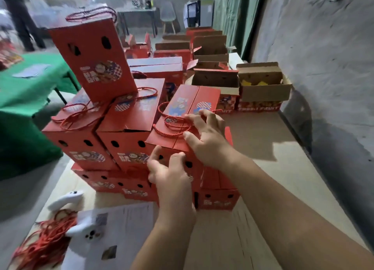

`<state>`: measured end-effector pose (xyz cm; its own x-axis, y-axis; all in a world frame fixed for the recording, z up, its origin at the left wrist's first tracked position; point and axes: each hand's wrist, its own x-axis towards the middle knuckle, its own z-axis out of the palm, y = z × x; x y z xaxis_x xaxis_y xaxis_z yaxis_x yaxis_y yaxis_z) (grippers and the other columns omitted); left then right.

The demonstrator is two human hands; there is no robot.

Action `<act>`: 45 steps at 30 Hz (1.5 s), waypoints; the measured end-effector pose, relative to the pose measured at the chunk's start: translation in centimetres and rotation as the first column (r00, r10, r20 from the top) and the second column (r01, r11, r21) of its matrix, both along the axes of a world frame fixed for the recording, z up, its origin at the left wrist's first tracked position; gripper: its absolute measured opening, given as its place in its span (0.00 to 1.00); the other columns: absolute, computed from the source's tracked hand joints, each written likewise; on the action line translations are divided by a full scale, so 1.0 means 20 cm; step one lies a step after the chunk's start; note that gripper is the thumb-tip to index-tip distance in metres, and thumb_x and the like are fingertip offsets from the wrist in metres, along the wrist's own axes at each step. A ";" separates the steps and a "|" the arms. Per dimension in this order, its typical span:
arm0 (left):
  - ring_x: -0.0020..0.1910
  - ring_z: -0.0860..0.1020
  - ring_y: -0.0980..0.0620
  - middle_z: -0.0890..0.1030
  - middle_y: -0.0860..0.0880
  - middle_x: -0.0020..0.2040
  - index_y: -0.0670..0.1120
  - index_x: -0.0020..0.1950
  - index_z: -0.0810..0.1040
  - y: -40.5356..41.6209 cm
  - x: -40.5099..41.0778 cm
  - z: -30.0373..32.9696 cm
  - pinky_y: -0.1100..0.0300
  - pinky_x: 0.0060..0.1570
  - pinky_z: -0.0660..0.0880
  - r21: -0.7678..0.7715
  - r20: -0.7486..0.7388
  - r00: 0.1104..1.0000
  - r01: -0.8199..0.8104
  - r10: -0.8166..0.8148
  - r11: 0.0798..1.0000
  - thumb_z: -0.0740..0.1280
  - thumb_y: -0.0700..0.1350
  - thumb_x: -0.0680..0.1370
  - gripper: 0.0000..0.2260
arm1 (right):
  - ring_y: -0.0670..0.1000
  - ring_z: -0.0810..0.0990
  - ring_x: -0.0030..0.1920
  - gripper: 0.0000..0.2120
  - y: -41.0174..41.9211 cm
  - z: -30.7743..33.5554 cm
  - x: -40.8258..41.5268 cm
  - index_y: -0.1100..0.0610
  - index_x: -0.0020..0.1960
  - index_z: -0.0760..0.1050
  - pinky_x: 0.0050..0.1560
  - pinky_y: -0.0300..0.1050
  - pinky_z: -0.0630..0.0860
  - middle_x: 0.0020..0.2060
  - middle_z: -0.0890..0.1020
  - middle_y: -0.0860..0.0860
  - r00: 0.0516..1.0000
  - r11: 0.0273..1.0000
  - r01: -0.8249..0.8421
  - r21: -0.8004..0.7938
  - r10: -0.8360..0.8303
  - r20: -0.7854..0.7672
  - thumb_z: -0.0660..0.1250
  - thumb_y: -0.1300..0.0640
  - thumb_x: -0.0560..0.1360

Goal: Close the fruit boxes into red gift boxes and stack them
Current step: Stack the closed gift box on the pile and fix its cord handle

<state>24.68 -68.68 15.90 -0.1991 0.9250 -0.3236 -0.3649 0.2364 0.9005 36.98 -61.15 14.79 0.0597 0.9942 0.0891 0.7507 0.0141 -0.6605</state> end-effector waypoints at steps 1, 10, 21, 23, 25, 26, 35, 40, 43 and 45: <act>0.62 0.80 0.41 0.76 0.46 0.67 0.67 0.61 0.74 0.03 -0.02 0.01 0.36 0.58 0.80 0.150 -0.158 0.987 0.013 0.011 0.989 0.69 0.56 0.70 0.19 | 0.45 0.43 0.77 0.31 0.01 -0.01 0.01 0.35 0.74 0.63 0.81 0.61 0.49 0.74 0.53 0.36 0.999 1.000 0.000 0.010 0.000 -0.035 0.52 0.32 0.72; 0.44 0.83 0.55 0.84 0.55 0.47 0.56 0.50 0.81 0.73 0.28 0.15 0.50 0.47 0.82 0.184 -0.881 0.391 0.803 -0.267 0.567 0.64 0.45 0.79 0.08 | 0.56 0.81 0.64 0.20 0.01 -0.06 0.24 0.55 0.71 0.72 0.64 0.63 0.78 0.61 0.82 0.55 0.823 0.953 0.198 0.231 -0.033 -0.567 0.60 0.64 0.81; 0.57 0.79 0.43 0.82 0.49 0.56 0.54 0.58 0.83 1.46 0.89 0.07 0.55 0.44 0.73 -0.087 -0.968 -0.216 0.767 0.128 0.636 0.64 0.51 0.79 0.11 | 0.55 0.75 0.68 0.27 0.76 -0.24 1.04 0.50 0.78 0.66 0.69 0.55 0.75 0.73 0.73 0.53 0.904 0.948 0.302 -0.098 -0.317 -0.286 0.60 0.59 0.80; 0.46 0.80 0.46 0.82 0.50 0.48 0.53 0.53 0.84 1.54 0.95 0.04 0.59 0.33 0.67 -0.077 -0.972 -0.205 0.738 0.114 0.670 0.64 0.51 0.79 0.10 | 0.56 0.71 0.73 0.27 0.94 -0.32 1.21 0.51 0.79 0.64 0.71 0.51 0.71 0.76 0.70 0.54 0.932 0.944 0.296 -0.144 -0.319 -0.172 0.60 0.59 0.80; 0.37 0.76 0.52 0.80 0.55 0.43 0.54 0.51 0.84 1.55 0.95 0.00 0.62 0.29 0.63 -0.003 -0.980 -0.138 0.728 0.143 0.685 0.64 0.53 0.80 0.09 | 0.57 0.69 0.75 0.29 1.11 -0.39 1.36 0.52 0.81 0.61 0.72 0.51 0.68 0.79 0.66 0.54 0.956 0.943 0.272 -0.191 -0.287 -0.055 0.59 0.59 0.80; 0.34 0.74 0.56 0.79 0.57 0.42 0.55 0.50 0.84 1.55 0.95 -0.02 0.64 0.28 0.62 0.056 -0.982 -0.085 0.725 0.169 0.686 0.64 0.54 0.80 0.09 | 0.58 0.69 0.75 0.30 1.19 -0.43 1.43 0.52 0.82 0.60 0.72 0.51 0.67 0.80 0.64 0.53 0.963 0.942 0.265 -0.207 -0.270 0.004 0.60 0.59 0.80; 0.78 0.66 0.50 0.64 0.59 0.81 0.65 0.82 0.56 1.55 1.00 -0.02 0.46 0.67 0.73 -0.214 -0.941 -0.325 0.788 0.096 0.577 0.57 0.62 0.82 0.28 | 0.62 0.63 0.79 0.43 1.68 -0.71 1.84 0.51 0.84 0.37 0.71 0.58 0.71 0.82 0.34 0.46 0.890 0.848 0.354 -0.393 -0.177 0.420 0.63 0.61 0.82; 0.78 0.64 0.49 0.60 0.58 0.83 0.65 0.82 0.56 1.54 1.01 -0.04 0.47 0.65 0.74 -0.146 -0.952 -0.272 0.806 0.139 0.574 0.56 0.62 0.83 0.27 | 0.61 0.59 0.81 0.45 1.81 -0.75 1.92 0.52 0.84 0.36 0.75 0.56 0.66 0.83 0.35 0.47 0.886 0.841 0.357 -0.406 -0.168 0.432 0.64 0.64 0.81; 0.78 0.65 0.51 0.60 0.59 0.83 0.66 0.82 0.56 1.55 1.00 -0.05 0.48 0.61 0.77 -0.110 -0.960 -0.239 0.803 0.146 0.586 0.56 0.62 0.82 0.27 | 0.66 0.66 0.77 0.44 1.86 -0.74 1.94 0.53 0.85 0.45 0.65 0.57 0.75 0.84 0.44 0.50 0.848 0.850 0.397 -0.347 -0.195 0.493 0.68 0.64 0.79; 0.78 0.65 0.51 0.60 0.60 0.83 0.66 0.82 0.57 1.55 1.00 -0.06 0.48 0.61 0.78 -0.114 -0.958 -0.246 0.803 0.150 0.585 0.56 0.61 0.83 0.27 | 0.67 0.74 0.69 0.36 1.88 -0.72 1.94 0.56 0.80 0.57 0.40 0.52 0.77 0.82 0.49 0.53 0.810 0.855 0.420 -0.305 -0.201 0.551 0.69 0.65 0.77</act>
